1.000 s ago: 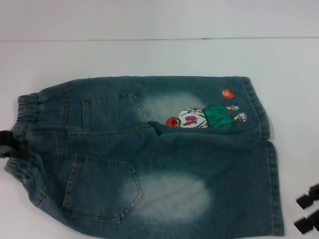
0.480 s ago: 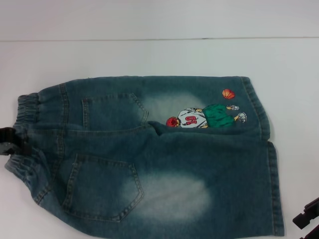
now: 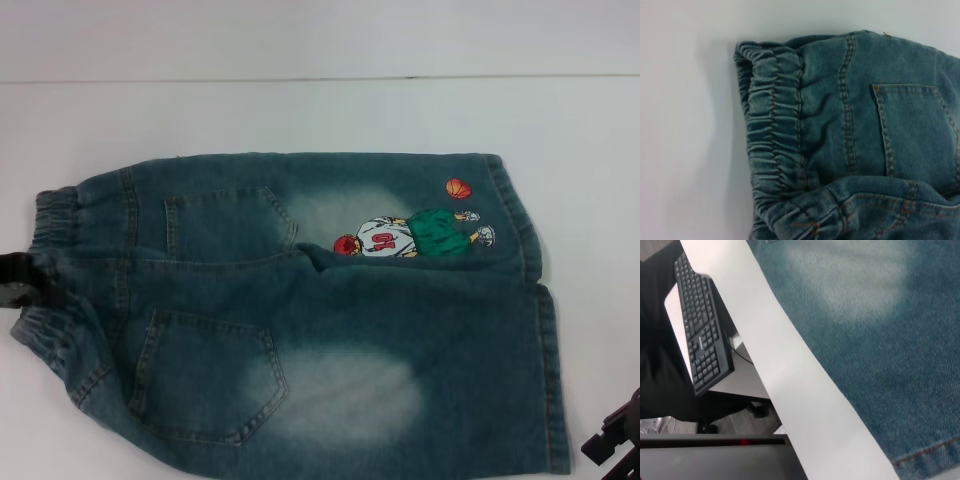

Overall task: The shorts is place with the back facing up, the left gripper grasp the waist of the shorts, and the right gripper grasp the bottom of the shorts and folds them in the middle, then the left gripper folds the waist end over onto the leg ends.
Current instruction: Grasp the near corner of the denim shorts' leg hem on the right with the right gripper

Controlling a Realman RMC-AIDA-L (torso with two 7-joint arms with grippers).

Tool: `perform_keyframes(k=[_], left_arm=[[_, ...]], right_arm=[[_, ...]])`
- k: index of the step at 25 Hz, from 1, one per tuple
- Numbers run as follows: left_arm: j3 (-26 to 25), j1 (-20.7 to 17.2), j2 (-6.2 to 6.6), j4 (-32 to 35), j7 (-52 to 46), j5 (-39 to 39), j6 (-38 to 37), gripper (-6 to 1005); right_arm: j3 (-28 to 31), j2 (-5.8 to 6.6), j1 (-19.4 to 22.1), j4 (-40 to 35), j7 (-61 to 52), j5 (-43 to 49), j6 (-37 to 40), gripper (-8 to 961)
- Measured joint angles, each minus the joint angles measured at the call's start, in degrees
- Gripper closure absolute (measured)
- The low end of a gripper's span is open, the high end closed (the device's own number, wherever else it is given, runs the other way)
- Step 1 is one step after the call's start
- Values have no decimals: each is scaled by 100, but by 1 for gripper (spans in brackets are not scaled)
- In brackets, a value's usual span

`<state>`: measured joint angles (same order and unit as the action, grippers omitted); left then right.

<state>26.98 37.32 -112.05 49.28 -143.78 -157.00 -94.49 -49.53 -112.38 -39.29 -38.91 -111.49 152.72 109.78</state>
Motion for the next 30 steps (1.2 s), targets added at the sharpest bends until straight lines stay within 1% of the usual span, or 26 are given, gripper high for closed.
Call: perform_keyframes(k=[5,20,30], left_arm=[[0,7,4,-42,6,3,48,968],[0,-4,8,-49,-5,4,111,969],[0,-17,-19,-51,-9,3,104,969]], right_arm=[[-142,-37,-58,122,-43,6,-82,9],[-163,-52,-157,282,-42,141,-150,9],[-180,-97,-186,329,-40,163,-221,29]])
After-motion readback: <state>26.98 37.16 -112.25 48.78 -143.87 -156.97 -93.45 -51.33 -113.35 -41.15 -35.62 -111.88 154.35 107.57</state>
